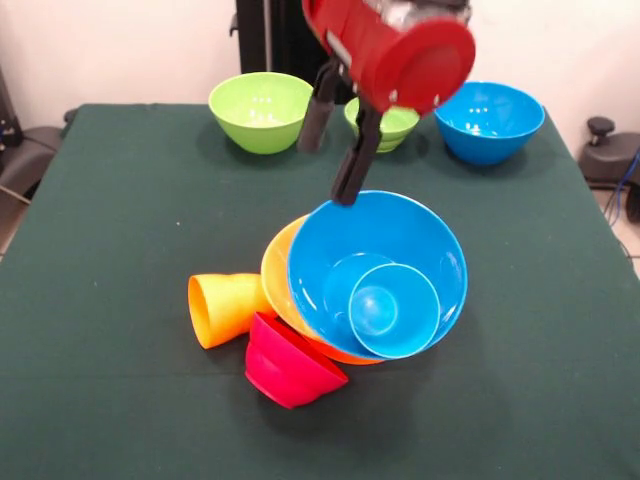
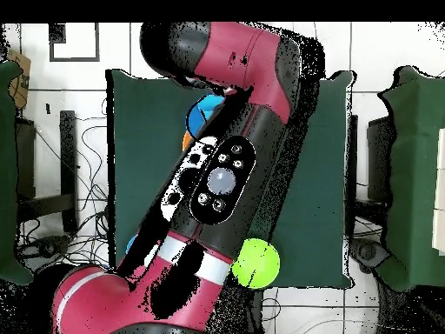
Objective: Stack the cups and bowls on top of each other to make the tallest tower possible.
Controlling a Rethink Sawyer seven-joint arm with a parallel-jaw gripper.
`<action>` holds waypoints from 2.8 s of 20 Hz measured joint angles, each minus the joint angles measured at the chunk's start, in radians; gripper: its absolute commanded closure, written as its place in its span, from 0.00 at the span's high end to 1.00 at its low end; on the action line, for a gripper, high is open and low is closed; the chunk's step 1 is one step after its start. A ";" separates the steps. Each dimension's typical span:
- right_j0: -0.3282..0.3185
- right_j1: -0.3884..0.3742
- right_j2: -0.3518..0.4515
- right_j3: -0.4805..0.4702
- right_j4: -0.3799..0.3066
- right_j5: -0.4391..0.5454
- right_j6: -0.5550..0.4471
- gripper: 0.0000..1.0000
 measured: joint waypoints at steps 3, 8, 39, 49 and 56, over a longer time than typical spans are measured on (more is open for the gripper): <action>0.000 0.019 0.002 0.000 -0.001 -0.016 0.000 1.00; 0.000 0.034 0.007 0.000 -0.002 -0.016 0.000 1.00; 0.074 -0.026 0.069 0.263 -0.002 -0.182 0.000 1.00; 0.074 -0.026 0.075 0.286 -0.002 -0.214 0.000 1.00; 0.074 -0.027 0.095 0.297 -0.002 -0.227 0.000 1.00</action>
